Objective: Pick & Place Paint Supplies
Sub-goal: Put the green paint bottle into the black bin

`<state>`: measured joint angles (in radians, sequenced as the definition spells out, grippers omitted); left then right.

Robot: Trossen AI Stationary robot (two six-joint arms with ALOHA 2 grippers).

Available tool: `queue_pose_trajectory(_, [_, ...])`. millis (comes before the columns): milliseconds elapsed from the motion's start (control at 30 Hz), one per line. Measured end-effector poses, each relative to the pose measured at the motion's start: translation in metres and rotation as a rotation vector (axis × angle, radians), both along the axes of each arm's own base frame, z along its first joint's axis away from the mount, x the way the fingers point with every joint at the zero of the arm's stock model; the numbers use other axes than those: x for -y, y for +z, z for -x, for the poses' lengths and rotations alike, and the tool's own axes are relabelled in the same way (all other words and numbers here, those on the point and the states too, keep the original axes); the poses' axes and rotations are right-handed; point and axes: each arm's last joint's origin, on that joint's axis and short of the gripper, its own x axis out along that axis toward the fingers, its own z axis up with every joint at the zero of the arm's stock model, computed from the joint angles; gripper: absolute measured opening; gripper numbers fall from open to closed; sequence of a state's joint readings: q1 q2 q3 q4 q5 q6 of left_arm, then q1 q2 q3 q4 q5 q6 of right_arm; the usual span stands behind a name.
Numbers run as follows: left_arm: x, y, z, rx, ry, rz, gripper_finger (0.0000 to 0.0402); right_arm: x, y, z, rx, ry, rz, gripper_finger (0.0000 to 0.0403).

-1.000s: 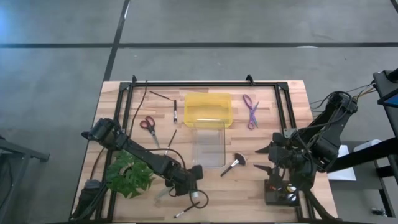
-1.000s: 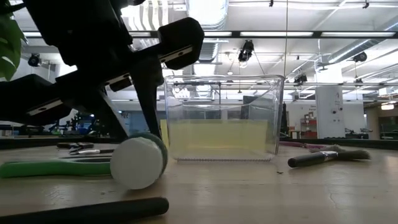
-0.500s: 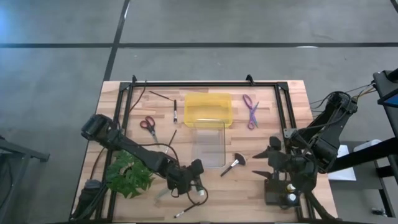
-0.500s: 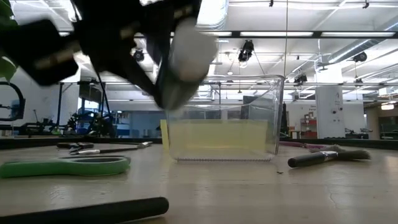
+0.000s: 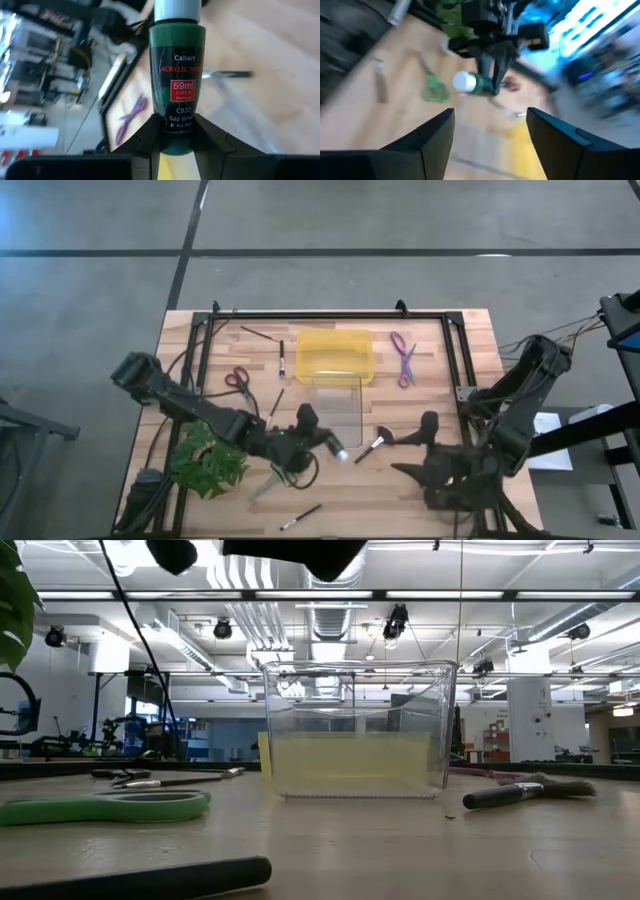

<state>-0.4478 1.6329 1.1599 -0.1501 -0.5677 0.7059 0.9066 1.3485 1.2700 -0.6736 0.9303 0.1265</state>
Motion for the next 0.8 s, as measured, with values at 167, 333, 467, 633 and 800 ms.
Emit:
queue_pose_trajectory(167, [-0.017, 0.008, -0.009, 0.066, 0.062, 0.022, 0.0091, -0.014, -0.008, -0.024, -0.015, -0.028, 0.243, 0.0246])
queue_pose_trajectory(333, [-0.027, 0.014, -0.015, 0.123, 0.099, 0.044, 0.0091, -0.02, -0.016, -0.055, -0.065, -0.059, 0.339, 0.0246])
queue_pose_trajectory(467, [-0.029, 0.016, -0.017, 0.146, 0.106, 0.052, 0.0091, -0.015, -0.019, -0.074, -0.092, -0.1, 0.37, 0.0246])
queue_pose_trajectory(633, [-0.029, 0.016, -0.017, 0.146, 0.105, 0.053, 0.0091, -0.004, -0.02, -0.089, -0.122, -0.125, 0.387, 0.0246])
queue_pose_trajectory(800, [-0.029, 0.016, -0.017, 0.141, 0.105, 0.051, 0.0091, 0.003, -0.018, -0.095, -0.138, -0.118, 0.352, 0.0246])
